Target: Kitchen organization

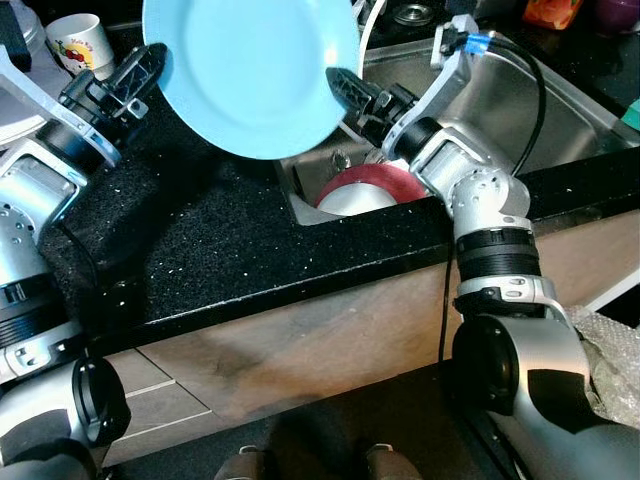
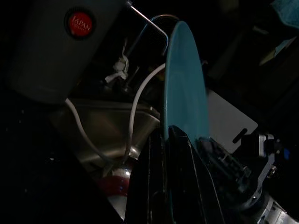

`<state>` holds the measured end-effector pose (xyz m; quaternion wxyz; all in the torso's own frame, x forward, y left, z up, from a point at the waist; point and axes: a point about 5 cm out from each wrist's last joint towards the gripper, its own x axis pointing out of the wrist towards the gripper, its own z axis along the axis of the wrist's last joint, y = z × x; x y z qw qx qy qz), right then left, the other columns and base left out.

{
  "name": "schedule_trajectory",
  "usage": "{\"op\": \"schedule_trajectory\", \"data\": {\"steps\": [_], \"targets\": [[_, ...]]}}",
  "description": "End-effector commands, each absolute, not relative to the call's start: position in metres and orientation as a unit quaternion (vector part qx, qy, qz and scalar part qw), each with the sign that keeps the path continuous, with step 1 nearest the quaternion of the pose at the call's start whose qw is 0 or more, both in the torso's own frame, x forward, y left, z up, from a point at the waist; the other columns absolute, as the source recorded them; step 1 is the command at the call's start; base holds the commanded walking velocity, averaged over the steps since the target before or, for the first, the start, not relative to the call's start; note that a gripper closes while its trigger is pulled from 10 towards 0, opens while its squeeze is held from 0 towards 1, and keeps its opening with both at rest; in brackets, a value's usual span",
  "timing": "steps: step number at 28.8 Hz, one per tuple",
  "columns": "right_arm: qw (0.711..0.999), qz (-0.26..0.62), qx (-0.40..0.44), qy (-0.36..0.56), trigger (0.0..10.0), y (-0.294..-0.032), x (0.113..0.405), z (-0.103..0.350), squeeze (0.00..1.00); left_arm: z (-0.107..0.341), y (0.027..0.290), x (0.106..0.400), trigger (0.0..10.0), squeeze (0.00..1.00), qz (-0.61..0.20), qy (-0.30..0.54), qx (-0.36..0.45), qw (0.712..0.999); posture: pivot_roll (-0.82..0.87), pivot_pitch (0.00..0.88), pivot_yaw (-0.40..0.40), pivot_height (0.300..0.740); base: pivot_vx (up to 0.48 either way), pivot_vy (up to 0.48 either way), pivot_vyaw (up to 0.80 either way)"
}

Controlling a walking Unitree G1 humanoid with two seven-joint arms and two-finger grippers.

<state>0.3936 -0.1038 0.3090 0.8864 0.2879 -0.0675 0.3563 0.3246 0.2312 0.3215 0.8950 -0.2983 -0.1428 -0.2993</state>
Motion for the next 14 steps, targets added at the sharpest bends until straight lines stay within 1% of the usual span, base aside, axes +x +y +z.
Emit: {"op": "schedule_trajectory", "data": {"steps": [1, 2, 14], "targets": [[0.877, 0.368, 0.301, -0.069, 3.2, -0.101, 0.3905, 0.3101, 0.0, 0.3222, 0.2345, 0.322, 0.0, 0.0, -0.295, -0.146, -0.292, 0.898, 0.06, 0.152, 0.043, 0.74, 0.0, 0.0, 0.0], [0.876, 0.37, 0.303, -0.069, 0.0, -0.101, 0.3901, 0.3104, 0.0, 0.3218, 0.235, 0.3226, 0.0, 0.0, -0.293, -0.145, -0.294, 0.898, 0.06, 0.152, 0.043, 0.74, 0.0, 0.0, 0.0], [0.871, 0.373, 0.311, -0.068, 0.0, -0.1021, 0.3873, 0.3122, 0.0, 0.3201, 0.2376, 0.3237, 0.0, 0.0, -0.279, -0.135, -0.29, 0.905, 0.06, 0.155, 0.043, 0.74, 0.0, 0.0, 0.0]]}}
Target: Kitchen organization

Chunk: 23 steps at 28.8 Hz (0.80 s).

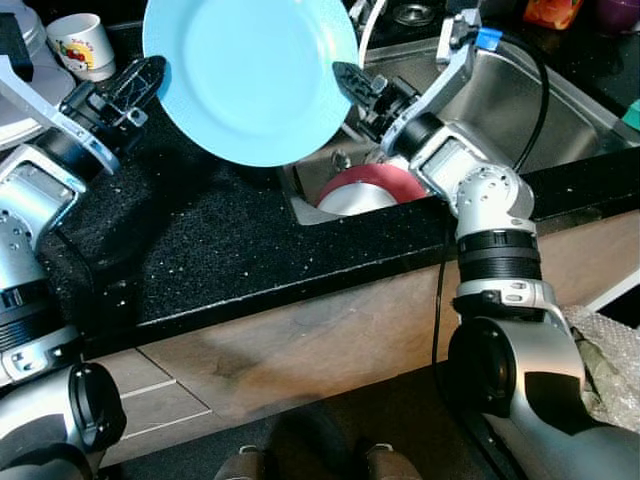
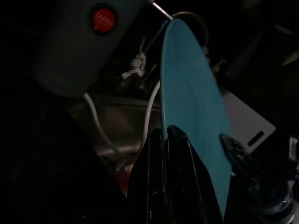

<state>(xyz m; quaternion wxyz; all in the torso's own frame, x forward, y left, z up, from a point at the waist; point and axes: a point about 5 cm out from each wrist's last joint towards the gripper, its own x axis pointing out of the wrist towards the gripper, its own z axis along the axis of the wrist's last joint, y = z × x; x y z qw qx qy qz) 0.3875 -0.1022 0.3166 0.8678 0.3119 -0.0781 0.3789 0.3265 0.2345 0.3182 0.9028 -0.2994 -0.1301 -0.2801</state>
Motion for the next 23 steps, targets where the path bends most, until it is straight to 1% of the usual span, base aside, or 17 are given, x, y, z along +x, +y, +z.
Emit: {"op": "schedule_trajectory", "data": {"steps": [1, 6, 7, 8, 9, 10, 13, 15, 16, 17, 23], "targets": [[0.871, 0.374, 0.312, -0.068, 0.0, -0.102, 0.387, 0.312, 0.0, 0.32, 0.237, 0.324, 0.0, 0.0, -0.279, -0.135, -0.29, 0.905, 0.06, 0.158, 0.044, 0.74, 0.0, 0.0, 0.0], [0.87, 0.375, 0.314, -0.07, 0.0, -0.102, 0.387, 0.314, 0.0, 0.32, 0.236, 0.324, 0.0, 0.0, -0.274, -0.131, -0.284, 0.909, 0.06, 0.159, 0.045, 0.74, 0.0, 0.0, 0.0], [0.869, 0.374, 0.316, -0.072, 0.0, -0.103, 0.387, 0.315, 0.0, 0.319, 0.236, 0.325, 0.8, 0.35, -0.265, -0.126, -0.277, 0.915, 0.06, 0.159, 0.045, 0.74, 0.0, 0.0, 0.0], [0.869, 0.374, 0.316, -0.072, 0.0, -0.103, 0.387, 0.315, 0.0, 0.319, 0.236, 0.325, 0.8, 0.35, -0.265, -0.126, -0.277, 0.915, 0.06, 0.159, 0.045, 0.74, 0.0, 0.0, 0.0], [0.869, 0.373, 0.317, -0.072, 0.0, -0.104, 0.387, 0.315, 0.0, 0.317, 0.236, 0.326, 6.7, 1.0, -0.259, -0.122, -0.271, 0.919, 0.06, 0.159, 0.045, 0.74, 0.0, 0.0, 0.0], [0.868, 0.372, 0.319, -0.074, 0.0, -0.105, 0.387, 0.316, 0.0, 0.317, 0.236, 0.326, 10.0, 1.0, -0.261, -0.119, -0.268, 0.92, 0.06, 0.16, 0.045, 0.74, 0.0, 0.0, 0.0], [0.868, 0.369, 0.324, -0.076, 0.0, -0.107, 0.388, 0.318, 0.0, 0.316, 0.235, 0.326, 10.0, 1.0, -0.26, -0.118, -0.264, 0.921, 0.06, 0.16, 0.047, 0.74, 0.0, 0.0, 0.0], [0.868, 0.363, 0.328, -0.08, 0.0, -0.11, 0.389, 0.32, 0.0, 0.316, 0.238, 0.328, 10.0, 1.0, -0.242, -0.121, -0.263, 0.926, 0.06, 0.159, 0.048, 0.74, 0.0, 0.0, 0.0], [0.869, 0.36, 0.329, -0.082, 0.0, -0.112, 0.389, 0.32, 0.0, 0.315, 0.24, 0.329, 10.0, 0.8, -0.235, -0.123, -0.263, 0.928, 0.06, 0.159, 0.048, 0.74, 0.0, 0.0, 0.0], [0.871, 0.355, 0.33, -0.085, 0.0, -0.114, 0.39, 0.321, 0.0, 0.315, 0.242, 0.329, 10.0, 0.0, -0.23, -0.124, -0.263, 0.929, 0.06, 0.16, 0.049, 0.74, 0.0, 0.0, 0.0], [0.882, 0.316, 0.334, -0.101, 0.0, -0.13, 0.395, 0.324, 0.0, 0.319, 0.256, 0.33, 10.0, 0.0, -0.192, -0.145, -0.263, 0.934, 0.06, 0.16, 0.051, 0.74, 0.0, 0.0, 0.0]]}}
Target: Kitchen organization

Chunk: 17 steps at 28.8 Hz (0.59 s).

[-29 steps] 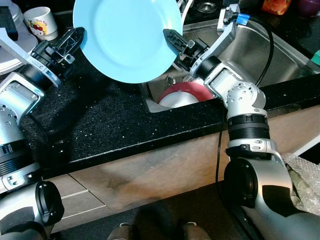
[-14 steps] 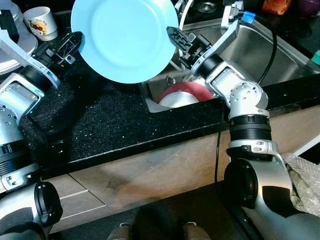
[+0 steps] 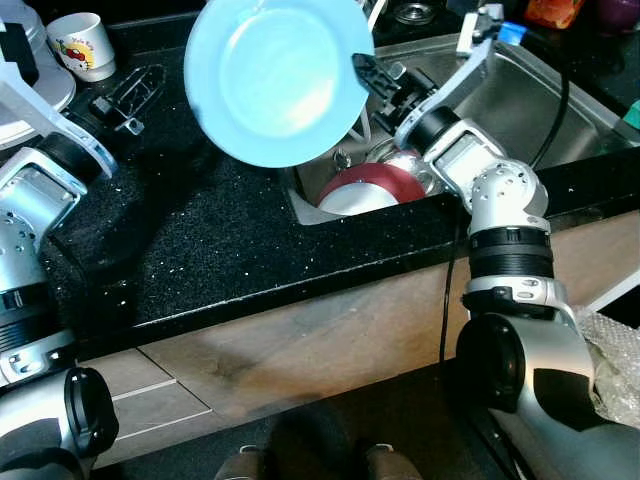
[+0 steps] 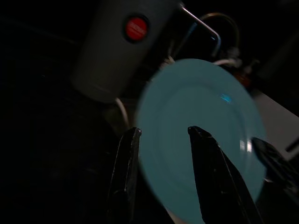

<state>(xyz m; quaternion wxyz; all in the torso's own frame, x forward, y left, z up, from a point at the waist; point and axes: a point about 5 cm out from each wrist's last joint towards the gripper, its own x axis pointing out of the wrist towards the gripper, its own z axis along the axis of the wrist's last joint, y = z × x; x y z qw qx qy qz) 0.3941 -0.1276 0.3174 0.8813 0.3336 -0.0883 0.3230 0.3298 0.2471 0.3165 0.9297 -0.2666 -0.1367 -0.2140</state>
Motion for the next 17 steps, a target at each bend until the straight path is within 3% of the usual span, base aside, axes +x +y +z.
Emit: {"op": "schedule_trajectory", "data": {"steps": [1, 8, 10, 11, 12, 13, 17], "targets": [[0.889, 0.289, 0.337, -0.111, 0.0, -0.141, 0.398, 0.325, 0.0, 0.321, 0.264, 0.33, 10.0, 0.0, -0.17, -0.157, -0.267, 0.935, 0.06, 0.162, 0.053, 0.74, 0.0, 0.0, 0.0], [0.906, 0.231, 0.329, -0.131, 0.0, -0.163, 0.404, 0.329, 0.0, 0.321, 0.267, 0.329, 10.0, 0.0, -0.169, -0.154, -0.239, 0.944, 0.06, 0.162, 0.051, 0.74, 0.0, 0.0, 0.0], [0.918, 0.201, 0.311, -0.145, 0.0, -0.171, 0.406, 0.331, 0.0, 0.318, 0.256, 0.327, 10.0, 0.0, -0.195, -0.139, -0.19, 0.952, 0.06, 0.162, 0.052, 0.74, 0.0, 0.0, 0.0], [0.932, 0.178, 0.273, -0.159, 0.0, -0.176, 0.407, 0.333, 0.0, 0.311, 0.237, 0.326, 10.0, 0.0, -0.229, -0.115, -0.132, 0.958, 0.06, 0.162, 0.051, 0.74, 0.0, 0.0, 0.0], [0.932, 0.178, 0.273, -0.159, 0.0, -0.176, 0.407, 0.333, 0.0, 0.311, 0.237, 0.326, 10.0, 0.0, -0.229, -0.115, -0.132, 0.958, 0.06, 0.162, 0.051, 0.74, 0.0, 0.0, 0.0], [0.949, 0.168, 0.209, -0.167, 0.0, -0.176, 0.408, 0.334, 0.0, 0.304, 0.222, 0.325, 10.0, 0.0, -0.258, -0.098, -0.081, 0.958, 0.06, 0.162, 0.052, 0.74, 0.0, 0.0, 0.0], [0.962, 0.168, 0.138, -0.165, 0.0, -0.171, 0.409, 0.331, 0.0, 0.296, 0.209, 0.325, 10.0, 0.0, -0.276, -0.081, -0.042, 0.957, 0.06, 0.163, 0.057, 0.74, 0.0, 0.0, 0.0]]}}
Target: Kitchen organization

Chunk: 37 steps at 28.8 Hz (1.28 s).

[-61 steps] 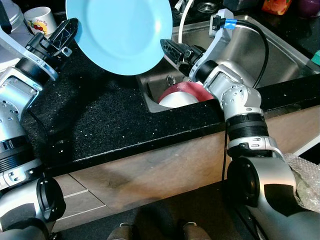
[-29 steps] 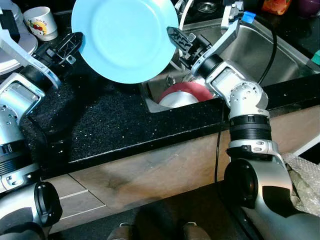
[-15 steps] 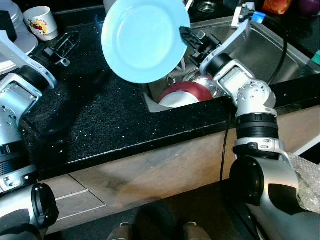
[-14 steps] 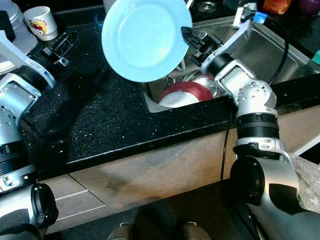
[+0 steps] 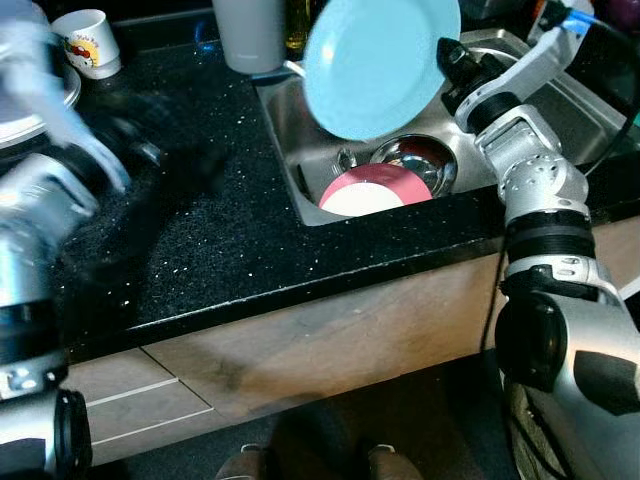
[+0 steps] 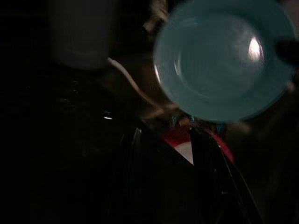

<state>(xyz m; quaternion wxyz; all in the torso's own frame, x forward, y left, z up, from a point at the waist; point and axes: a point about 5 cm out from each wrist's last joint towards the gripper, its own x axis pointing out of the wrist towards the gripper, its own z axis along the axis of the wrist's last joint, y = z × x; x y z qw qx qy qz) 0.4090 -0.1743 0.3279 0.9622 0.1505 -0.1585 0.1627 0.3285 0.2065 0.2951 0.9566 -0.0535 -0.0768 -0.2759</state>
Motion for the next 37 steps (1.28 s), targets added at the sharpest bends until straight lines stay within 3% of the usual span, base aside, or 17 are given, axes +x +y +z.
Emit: {"op": "schedule_trajectory", "data": {"steps": [1, 3, 4, 10, 24, 37], "targets": [[0.965, 0.171, 0.114, -0.163, 0.0, -0.168, 0.41, 0.33, 0.0, 0.292, 0.203, 0.325, 10.0, 0.0, -0.283, -0.072, -0.012, 0.956, 0.06, 0.163, 0.057, 0.74, 0.0, 0.0, 0.0], [0.968, 0.189, 0.057, -0.158, 0.0, -0.157, 0.412, 0.324, 0.0, 0.276, 0.183, 0.322, 10.0, 0.0, -0.316, -0.046, 0.115, 0.941, 0.06, 0.163, 0.056, 0.74, 0.0, 0.0, 0.0], [0.967, 0.194, 0.047, -0.156, 0.0, -0.154, 0.412, 0.323, 0.0, 0.274, 0.179, 0.32, 10.0, 0.0, -0.326, -0.044, 0.128, 0.936, 0.06, 0.163, 0.056, 0.74, 0.0, 0.0, 0.0], [0.965, 0.217, -0.03, -0.145, 0.0, -0.14, 0.415, 0.315, 0.0, 0.275, 0.169, 0.303, 10.0, 0.0, -0.387, -0.035, 0.101, 0.916, 0.06, 0.157, 0.051, 0.74, 0.0, 0.0, 0.0], [0.953, 0.237, -0.177, -0.07, 0.0, -0.133, 0.421, 0.292, 0.0, 0.267, 0.159, 0.294, 10.0, 0.0, -0.413, -0.025, 0.111, 0.903, 0.06, 0.149, 0.049, 0.74, 0.0, 0.0, 0.0], [0.94, 0.253, -0.228, -0.013, 0.3, -0.132, 0.422, 0.277, 0.0, 0.265, 0.151, 0.297, 10.0, 0.0, -0.418, -0.022, 0.112, 0.901, 0.07, 0.154, 0.051, 0.74, 0.0, 0.0, 0.0]]}}
